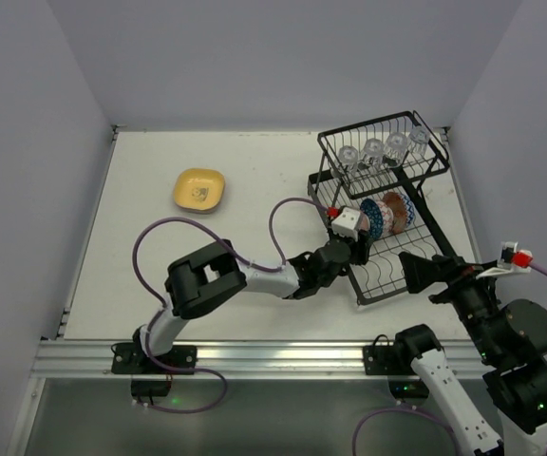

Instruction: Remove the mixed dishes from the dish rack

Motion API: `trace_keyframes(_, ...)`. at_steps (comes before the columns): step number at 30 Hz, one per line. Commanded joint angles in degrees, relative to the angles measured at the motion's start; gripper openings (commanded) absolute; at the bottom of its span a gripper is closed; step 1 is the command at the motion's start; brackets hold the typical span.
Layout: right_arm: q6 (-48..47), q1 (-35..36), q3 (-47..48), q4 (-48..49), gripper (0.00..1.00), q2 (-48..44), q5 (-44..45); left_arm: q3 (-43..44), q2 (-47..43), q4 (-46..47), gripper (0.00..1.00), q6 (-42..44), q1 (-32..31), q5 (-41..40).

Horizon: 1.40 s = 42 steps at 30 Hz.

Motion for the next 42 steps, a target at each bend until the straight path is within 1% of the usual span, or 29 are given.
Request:
trace_keyframes(1, -1.5, -0.1, 0.2, 2.0, 0.99, -0.6, -2.4, 3.7, 1.9, 3.9, 0.57, 4.5, 0.9, -2.7)
trace_keyframes(10, -2.2, -0.2, 0.7, 2.4, 0.99, -1.2, -3.8, 5.3, 3.9, 4.1, 0.57, 4.1, 3.2, 0.0)
trace_keyframes(11, -2.2, -0.2, 0.6, 2.5, 0.99, -1.3, -4.1, 5.1, 4.1, 4.4, 0.53, 4.1, 3.3, 0.5)
trace_keyframes(12, -2.3, -0.2, 0.4, 2.5, 0.99, -1.4, -4.4, 5.2, 4.3, 4.9, 0.52, 4.0, 3.4, 1.0)
trace_keyframes(15, -2.5, -0.2, 0.1, 2.6, 0.99, -1.7, -4.8, 5.8, 5.4, 5.7, 0.51, 3.8, 3.5, 2.6)
trace_keyframes(16, -2.6, -0.2, 0.0, 2.7, 0.99, -1.7, -5.0, 6.0, 5.5, 6.0, 0.47, 3.6, 3.6, 3.4)
trace_keyframes(21, -2.8, -0.2, -0.3, 2.8, 0.99, -1.8, -4.9, 5.4, 6.0, 7.9, 0.43, 2.2, 3.6, 5.0)
trace_keyframes(22, -2.8, -0.1, -0.3, 2.8, 0.99, -1.8, -5.0, 5.4, 6.0, 7.9, 0.40, 1.9, 3.7, 5.2)
trace_keyframes(24, -2.9, -0.2, -0.5, 2.9, 0.99, -1.9, -4.9, 5.2, 6.0, 8.0, 0.38, 1.2, 3.9, 5.2)
trace_keyframes(25, -2.9, -0.2, -0.6, 3.0, 0.99, -1.9, -4.9, 4.9, 6.1, 8.1, 0.35, 1.0, 4.1, 5.3)
trace_keyframes(29, -3.0, -0.1, -1.0, 3.3, 0.99, -2.1, -4.9, 4.7, 6.2, 7.9, 0.33, -1.0, 4.4, 4.9)
trace_keyframes(32, -3.1, -0.2, -1.1, 3.7, 0.99, -2.1, -4.9, 4.5, 6.6, 8.5, 0.27, -1.8, 4.7, 5.6)
trace_keyframes(33, -3.4, -0.2, -1.1, 3.9, 0.99, -2.0, -4.9, 4.3, 6.7, 8.7, 0.23, -2.1, 4.9, 6.1)
trace_keyframes(35, -3.6, -0.1, -1.0, 3.9, 0.99, -1.9, -4.9, 4.0, 6.9, 9.2, 0.20, -2.8, 5.0, 6.6)
trace_keyframes(36, -3.7, -0.2, -1.0, 4.0, 0.99, -1.9, -5.0, 3.9, 6.8, 9.4, 0.16, -3.1, 5.2, 6.7)
trace_keyframes(38, -4.1, -0.2, -0.9, 4.1, 0.99, -1.8, -4.9, 3.1, 6.7, 10.2, 0.14, -3.8, 5.4, 7.1)
trace_keyframes(39, -4.3, -0.1, -0.9, 4.1, 0.99, -1.7, -5.0, 2.8, 6.7, 10.9, 0.10, -4.0, 5.6, 7.6)
trace_keyframes(41, -4.8, -0.2, -0.8, 4.1, 0.99, -1.7, -4.9, 2.4, 6.7, 11.5, 0.08, -4.6, 5.7, 8.1)
trace_keyframes(42, -4.9, -0.2, -0.8, 4.1, 0.99, -1.7, -4.9, 2.4, 6.7, 11.5, 0.05, -4.7, 5.7, 8.3)
